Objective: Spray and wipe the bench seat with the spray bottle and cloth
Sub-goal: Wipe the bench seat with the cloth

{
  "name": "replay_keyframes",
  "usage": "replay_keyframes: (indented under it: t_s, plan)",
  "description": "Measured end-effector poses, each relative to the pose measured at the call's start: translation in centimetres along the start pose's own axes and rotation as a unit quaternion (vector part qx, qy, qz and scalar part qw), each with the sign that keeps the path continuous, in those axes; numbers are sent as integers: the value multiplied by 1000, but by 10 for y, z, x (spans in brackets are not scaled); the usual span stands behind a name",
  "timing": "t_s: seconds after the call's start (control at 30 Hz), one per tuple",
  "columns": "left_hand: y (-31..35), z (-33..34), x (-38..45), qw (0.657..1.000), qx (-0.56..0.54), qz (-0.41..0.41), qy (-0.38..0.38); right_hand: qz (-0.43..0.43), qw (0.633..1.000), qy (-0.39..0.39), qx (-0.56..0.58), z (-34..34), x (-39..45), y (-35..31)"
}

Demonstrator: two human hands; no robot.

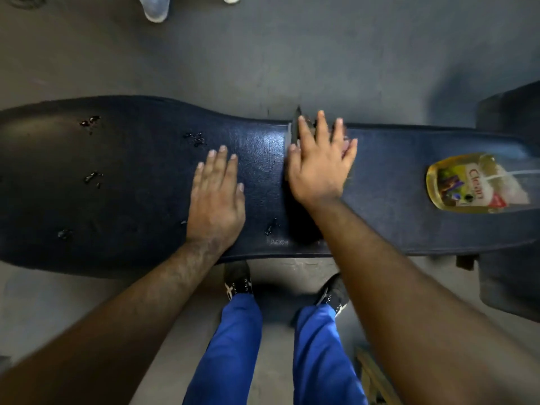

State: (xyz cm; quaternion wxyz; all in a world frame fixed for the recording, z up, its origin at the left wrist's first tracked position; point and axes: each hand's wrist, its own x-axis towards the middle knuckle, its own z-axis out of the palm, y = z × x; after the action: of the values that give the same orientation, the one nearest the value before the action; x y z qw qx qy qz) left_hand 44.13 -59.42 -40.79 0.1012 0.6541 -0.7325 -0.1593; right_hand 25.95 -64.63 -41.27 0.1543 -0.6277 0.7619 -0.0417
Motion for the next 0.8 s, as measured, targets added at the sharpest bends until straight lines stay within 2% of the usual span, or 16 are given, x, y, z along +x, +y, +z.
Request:
replay_keyframes:
  t_s: [0.03,0.07,0.13,0.17,0.2,0.27,0.3,0.37,0.43,0.47,0.57,0.6,0.67,0.73,0.77,0.8]
  plan:
    - [-1,2,-1,1000,12,5,7,-46,999,-5,-6,3,-11,-13]
    - [-1,5,-1,1000,23,8,15,-136,990,-21,-21,6,-25,-15]
    - [-3,10,-2,999,37,11,30,-295,952,-59,-59,-1,-26,13]
    - [-3,13,-3,998,43,13,35,-300,950,-54,-73,-6,-11,27]
    - [-4,15,-3,998,46,16,42,-235,968,-33,-77,-7,5,33]
    - [-4,18,-2,997,59,18,47,-48,998,4,-48,-3,12,15]
    - [-5,17,-3,997,60,16,42,-28,999,10,-38,3,-2,-4]
    - [-3,14,-3,998,50,17,42,-167,985,-7,-40,12,-46,-29]
    - [-3,11,-3,998,38,20,42,-284,957,-46,-47,10,-57,-8]
    - [-4,12,-3,998,31,19,46,-270,961,-36,-45,4,-45,4]
    - [-4,17,-3,997,29,18,63,-33,999,18,-29,6,-11,5]
    - [-4,17,-3,997,30,17,64,-17,999,21,-25,9,-18,-4]
    - [-3,16,-4,998,25,16,60,-141,989,8,-33,12,-54,-10]
    - [-3,15,-4,998,25,18,61,-285,957,-26,-53,7,-74,19]
    - [-3,15,-4,997,25,18,65,-299,952,-22,-66,4,-68,34]
    - [-3,17,-5,997,23,20,70,-250,966,-5,-70,4,-58,42]
